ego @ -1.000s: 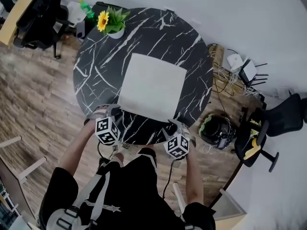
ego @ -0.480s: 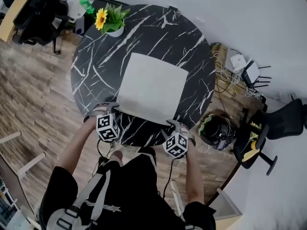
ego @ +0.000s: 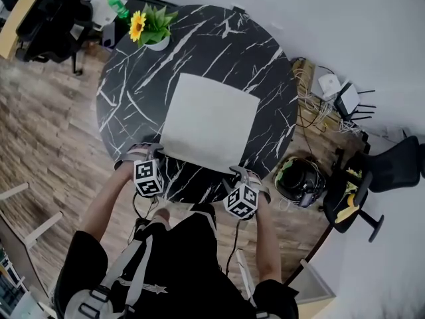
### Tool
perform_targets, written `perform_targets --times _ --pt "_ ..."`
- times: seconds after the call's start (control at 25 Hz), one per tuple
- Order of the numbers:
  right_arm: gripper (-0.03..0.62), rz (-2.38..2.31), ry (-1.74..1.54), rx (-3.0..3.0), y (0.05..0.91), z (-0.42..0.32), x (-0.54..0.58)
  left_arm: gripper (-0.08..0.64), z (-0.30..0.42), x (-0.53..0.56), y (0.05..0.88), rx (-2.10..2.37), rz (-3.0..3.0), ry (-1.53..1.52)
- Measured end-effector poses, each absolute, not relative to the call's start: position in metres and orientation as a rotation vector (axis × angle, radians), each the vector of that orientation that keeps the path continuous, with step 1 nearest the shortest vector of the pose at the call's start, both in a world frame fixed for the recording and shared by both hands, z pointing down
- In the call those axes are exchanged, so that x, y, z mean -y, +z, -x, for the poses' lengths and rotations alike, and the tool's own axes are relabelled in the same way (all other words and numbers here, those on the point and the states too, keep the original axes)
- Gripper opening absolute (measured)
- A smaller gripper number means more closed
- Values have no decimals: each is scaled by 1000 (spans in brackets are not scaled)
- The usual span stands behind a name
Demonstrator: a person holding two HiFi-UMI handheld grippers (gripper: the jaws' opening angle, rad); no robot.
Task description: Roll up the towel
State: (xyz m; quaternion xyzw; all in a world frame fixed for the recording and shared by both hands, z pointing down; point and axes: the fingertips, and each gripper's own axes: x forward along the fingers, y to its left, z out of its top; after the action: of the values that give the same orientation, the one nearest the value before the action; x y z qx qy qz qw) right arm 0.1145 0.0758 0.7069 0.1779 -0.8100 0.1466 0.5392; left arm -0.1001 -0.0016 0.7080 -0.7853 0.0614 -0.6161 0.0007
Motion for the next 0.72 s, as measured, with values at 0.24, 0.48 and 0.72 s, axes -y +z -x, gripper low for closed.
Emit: perform_targets --times 0.24,0.48,0.72 --pt "121 -433 332 1908 709 -115 -80 63 98 -8 712 -122 2385 -1930" --pt "46 -451 253 1872 712 -118 -80 28 100 -8 712 -130 2343 -1929" --pt "34 -462 199 1843 710 -118 -83 17 100 -14 709 -145 2346 -1917"
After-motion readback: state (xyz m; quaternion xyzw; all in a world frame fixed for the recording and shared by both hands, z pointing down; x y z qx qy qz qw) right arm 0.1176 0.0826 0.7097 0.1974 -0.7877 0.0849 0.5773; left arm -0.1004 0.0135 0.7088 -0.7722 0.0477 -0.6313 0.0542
